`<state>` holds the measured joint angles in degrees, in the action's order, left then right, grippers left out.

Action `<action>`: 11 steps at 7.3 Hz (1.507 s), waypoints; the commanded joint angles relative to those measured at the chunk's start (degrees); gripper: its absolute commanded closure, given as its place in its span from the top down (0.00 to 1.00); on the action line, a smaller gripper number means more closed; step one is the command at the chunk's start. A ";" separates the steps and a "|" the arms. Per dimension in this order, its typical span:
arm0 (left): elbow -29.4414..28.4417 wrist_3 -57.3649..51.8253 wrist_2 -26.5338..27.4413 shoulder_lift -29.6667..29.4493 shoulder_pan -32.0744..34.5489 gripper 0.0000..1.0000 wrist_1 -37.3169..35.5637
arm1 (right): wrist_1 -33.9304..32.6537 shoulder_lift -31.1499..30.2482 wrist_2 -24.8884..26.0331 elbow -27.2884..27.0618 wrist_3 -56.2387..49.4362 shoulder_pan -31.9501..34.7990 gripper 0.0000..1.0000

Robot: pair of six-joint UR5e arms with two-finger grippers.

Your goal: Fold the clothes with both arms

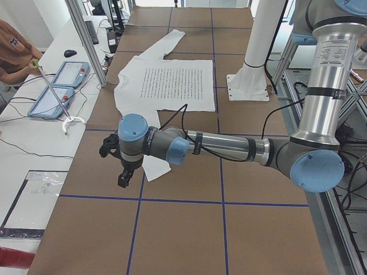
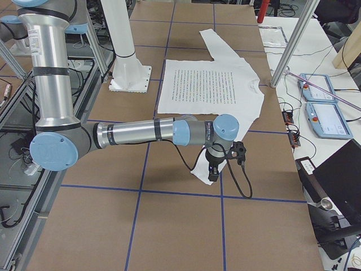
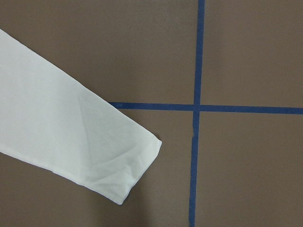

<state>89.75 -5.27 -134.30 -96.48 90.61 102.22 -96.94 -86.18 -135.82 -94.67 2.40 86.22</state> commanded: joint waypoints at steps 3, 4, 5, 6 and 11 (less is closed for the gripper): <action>2.27 0.70 0.09 0.59 -0.09 1.00 -0.18 | 0.00 0.05 -0.06 -0.16 0.14 0.00 1.00; 2.27 0.79 0.26 0.68 -0.09 1.00 -0.18 | 0.61 -0.13 -0.06 -0.08 0.06 0.00 1.00; 2.36 0.70 0.00 1.11 -0.09 1.00 -0.09 | 4.70 -0.91 -0.06 0.97 0.14 0.00 1.00; 3.58 0.62 0.00 2.42 -0.09 1.00 0.00 | 9.70 -2.05 -0.15 1.85 0.41 0.00 1.00; 6.05 0.35 -0.18 4.98 -0.09 1.00 0.17 | 10.99 -2.06 -1.02 3.08 0.50 -2.01 1.00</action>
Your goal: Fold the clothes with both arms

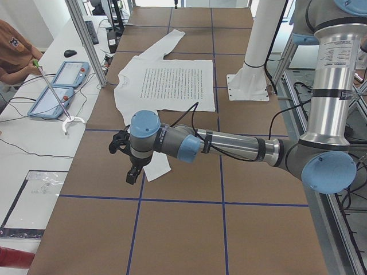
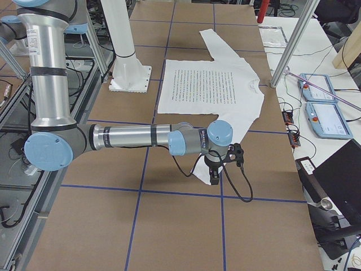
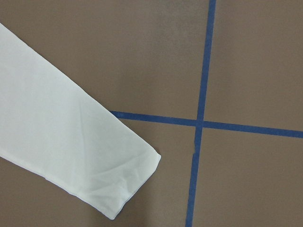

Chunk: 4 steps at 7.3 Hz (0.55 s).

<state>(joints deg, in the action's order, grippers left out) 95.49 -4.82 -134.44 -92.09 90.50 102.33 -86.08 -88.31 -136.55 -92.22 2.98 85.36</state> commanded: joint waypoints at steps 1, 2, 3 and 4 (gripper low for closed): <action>0.39 -0.10 -0.03 0.68 0.02 1.00 0.06 | 1.16 0.51 -0.20 1.50 0.79 -2.82 1.00; 0.40 -0.10 -0.03 0.68 0.02 1.00 0.06 | 3.87 1.03 -0.20 3.69 4.80 -4.31 1.00; 0.40 -0.10 -0.03 0.59 -0.06 1.00 0.06 | 9.55 1.39 -0.20 6.23 11.62 -6.42 1.00; 0.40 -0.10 -0.03 0.59 -0.06 1.00 0.06 | 15.79 1.56 -0.20 8.96 18.57 -8.18 0.99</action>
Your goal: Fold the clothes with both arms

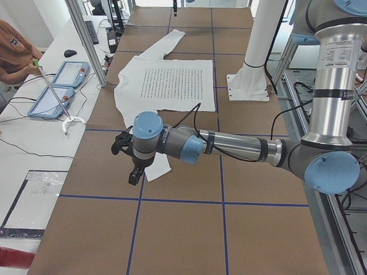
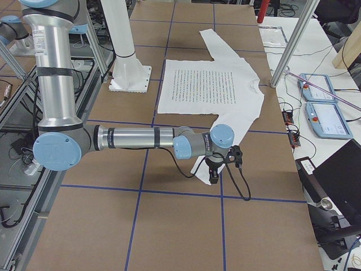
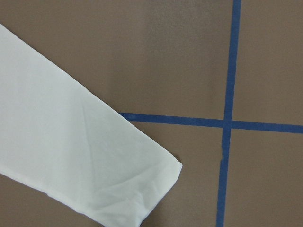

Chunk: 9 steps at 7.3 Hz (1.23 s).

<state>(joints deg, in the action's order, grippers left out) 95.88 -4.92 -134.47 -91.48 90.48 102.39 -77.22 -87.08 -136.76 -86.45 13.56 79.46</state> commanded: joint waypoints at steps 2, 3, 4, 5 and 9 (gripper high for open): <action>0.19 -0.18 0.00 -0.02 -0.04 1.00 0.09 | 13.83 0.42 0.26 6.63 17.77 -3.87 0.98; 0.27 -0.26 0.00 -0.02 -0.04 1.00 0.00 | 15.86 0.42 0.61 8.39 19.56 -4.40 0.94; 0.36 -0.27 0.00 -0.02 -0.04 1.00 0.09 | 16.14 1.29 0.61 10.93 19.49 -4.40 0.89; 0.36 -0.27 0.09 -0.02 -0.04 1.00 0.09 | 17.62 3.04 0.61 14.35 19.49 -4.40 0.88; 0.45 -0.27 0.00 -0.02 -0.04 1.00 0.09 | 20.10 5.25 0.79 19.74 19.67 -6.78 0.81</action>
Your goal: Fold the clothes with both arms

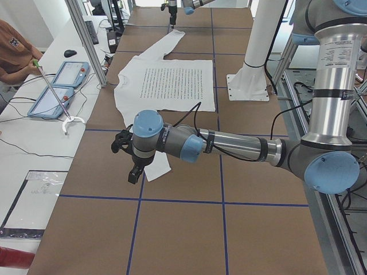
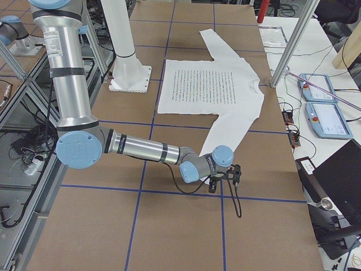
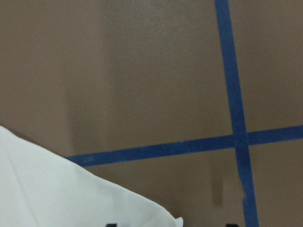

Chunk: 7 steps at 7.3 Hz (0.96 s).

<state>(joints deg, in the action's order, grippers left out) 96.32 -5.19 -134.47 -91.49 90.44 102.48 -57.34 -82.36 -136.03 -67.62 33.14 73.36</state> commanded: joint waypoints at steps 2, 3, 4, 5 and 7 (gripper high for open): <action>0.01 0.00 0.00 0.00 0.00 1.00 0.00 | 0.12 0.53 -0.03 1.52 0.08 -1.29 0.76; -0.08 0.00 0.00 0.00 0.00 1.00 0.00 | 0.12 0.53 -0.03 1.53 0.08 -1.29 0.70; 0.01 0.00 0.00 0.00 0.00 1.00 0.00 | 0.12 0.53 0.06 1.61 0.08 -1.46 0.64; 0.01 0.00 0.00 0.00 0.00 1.00 0.00 | 0.12 0.53 -0.03 1.53 0.17 -1.55 0.52; 0.01 0.00 0.00 0.00 0.09 1.00 0.00 | -0.05 0.97 -0.11 1.53 1.31 -1.64 0.00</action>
<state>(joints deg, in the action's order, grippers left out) 96.32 -5.19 -134.47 -91.49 90.45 102.48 -57.29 -81.68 -136.06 -66.09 33.89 71.81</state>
